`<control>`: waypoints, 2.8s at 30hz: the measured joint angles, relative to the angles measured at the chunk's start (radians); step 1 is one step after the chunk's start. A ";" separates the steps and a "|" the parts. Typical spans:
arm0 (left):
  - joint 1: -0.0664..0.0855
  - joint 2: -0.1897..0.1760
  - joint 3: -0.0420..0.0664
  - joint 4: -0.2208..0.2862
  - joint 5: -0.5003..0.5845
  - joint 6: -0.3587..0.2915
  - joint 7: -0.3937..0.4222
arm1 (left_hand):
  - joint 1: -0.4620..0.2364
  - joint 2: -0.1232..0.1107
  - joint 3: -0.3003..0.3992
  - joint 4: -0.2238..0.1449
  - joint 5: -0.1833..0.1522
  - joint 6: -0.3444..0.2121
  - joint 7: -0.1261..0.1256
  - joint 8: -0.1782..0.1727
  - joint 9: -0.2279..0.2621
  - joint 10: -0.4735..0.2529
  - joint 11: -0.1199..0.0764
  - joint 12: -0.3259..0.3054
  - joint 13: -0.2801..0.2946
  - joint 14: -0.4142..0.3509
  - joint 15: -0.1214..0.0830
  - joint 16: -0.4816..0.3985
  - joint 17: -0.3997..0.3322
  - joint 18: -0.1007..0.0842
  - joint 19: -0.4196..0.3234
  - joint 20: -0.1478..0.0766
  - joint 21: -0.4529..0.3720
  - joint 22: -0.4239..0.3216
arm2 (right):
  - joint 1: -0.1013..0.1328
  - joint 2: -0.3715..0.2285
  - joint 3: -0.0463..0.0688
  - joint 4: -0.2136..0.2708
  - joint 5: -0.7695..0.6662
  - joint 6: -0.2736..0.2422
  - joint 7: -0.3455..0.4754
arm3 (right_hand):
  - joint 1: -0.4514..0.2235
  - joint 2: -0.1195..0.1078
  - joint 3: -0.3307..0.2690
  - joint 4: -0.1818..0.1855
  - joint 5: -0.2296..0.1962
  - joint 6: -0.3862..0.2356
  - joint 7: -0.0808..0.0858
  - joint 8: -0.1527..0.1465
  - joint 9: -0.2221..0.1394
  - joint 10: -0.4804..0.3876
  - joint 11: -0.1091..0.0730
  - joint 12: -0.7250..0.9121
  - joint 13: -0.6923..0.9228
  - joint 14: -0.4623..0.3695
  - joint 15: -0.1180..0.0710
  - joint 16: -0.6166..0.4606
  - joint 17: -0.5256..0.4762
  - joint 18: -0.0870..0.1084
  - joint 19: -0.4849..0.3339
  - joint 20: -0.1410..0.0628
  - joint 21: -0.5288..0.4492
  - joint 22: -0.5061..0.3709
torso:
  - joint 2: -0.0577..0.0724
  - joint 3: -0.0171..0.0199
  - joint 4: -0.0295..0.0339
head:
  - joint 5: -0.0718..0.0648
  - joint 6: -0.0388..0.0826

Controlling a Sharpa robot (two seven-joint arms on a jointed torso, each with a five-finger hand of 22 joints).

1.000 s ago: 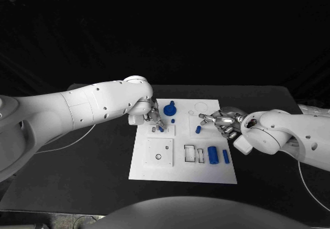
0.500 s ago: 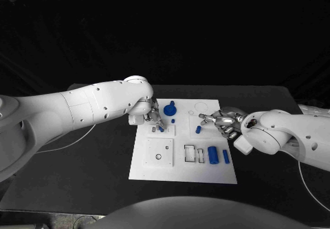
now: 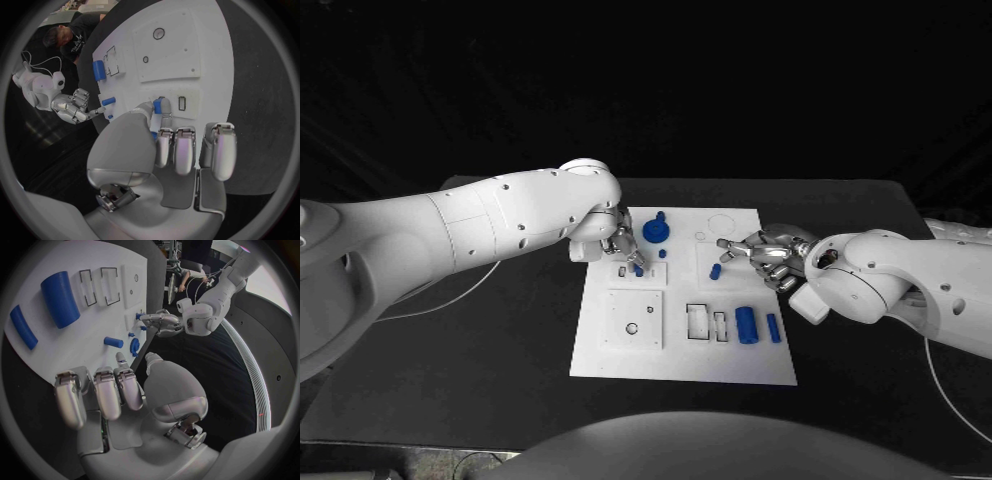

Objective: Assemble the parts on the task board

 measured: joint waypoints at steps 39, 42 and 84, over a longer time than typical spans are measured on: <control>0.042 -0.116 0.025 0.105 -0.029 -0.089 -0.001 | -0.310 -0.025 -0.262 0.006 -0.190 0.018 0.015 0.013 0.013 -0.004 0.003 0.000 0.000 0.000 0.000 0.000 0.000 0.000 0.000 0.000 0.000 0.000 | 0.000 0.003 0.000 -0.004 0.000 0.002 -0.001 | 0.000 0.000 0.000 0.000 0.000 0.000 0.000 0.004 0.001 0.000 0.000 0.000 0.000 0.000 0.000 0.000 0.000 0.000 0.000 0.000 0.000 0.000 | -0.001 0.0001 0.0019 | 0.005 0.000; 0.056 -0.128 0.029 0.098 -0.032 -0.102 0.007 | -0.308 -0.023 -0.262 0.006 -0.178 0.018 0.015 0.013 0.017 -0.004 0.003 0.000 0.000 0.000 0.000 0.000 0.000 0.000 0.000 0.000 0.000 0.000 | 0.000 0.004 0.000 -0.004 0.000 0.002 -0.001 | 0.000 0.000 0.000 0.000 0.000 0.000 0.000 0.004 0.000 0.000 0.000 0.000 0.000 0.000 0.000 0.000 0.000 0.000 0.000 0.000 0.000 0.000 | -0.001 0.0001 0.0018 | 0.007 0.000; 0.004 0.003 0.011 -0.208 -0.160 -0.008 0.160 | -0.166 0.017 -0.248 0.003 -0.061 -0.027 0.017 0.038 0.057 0.000 0.007 0.000 0.000 0.000 0.000 0.000 0.000 0.000 0.000 0.000 0.000 0.000 | 0.000 0.010 0.000 0.002 0.000 0.008 -0.002 | 0.004 -0.004 0.000 0.000 0.000 0.000 0.000 0.004 0.000 0.000 0.000 0.000 0.000 0.000 0.000 0.000 -0.001 0.000 0.000 0.000 0.000 0.000 | 0.000 0.0001 0.0002 | 0.024 0.000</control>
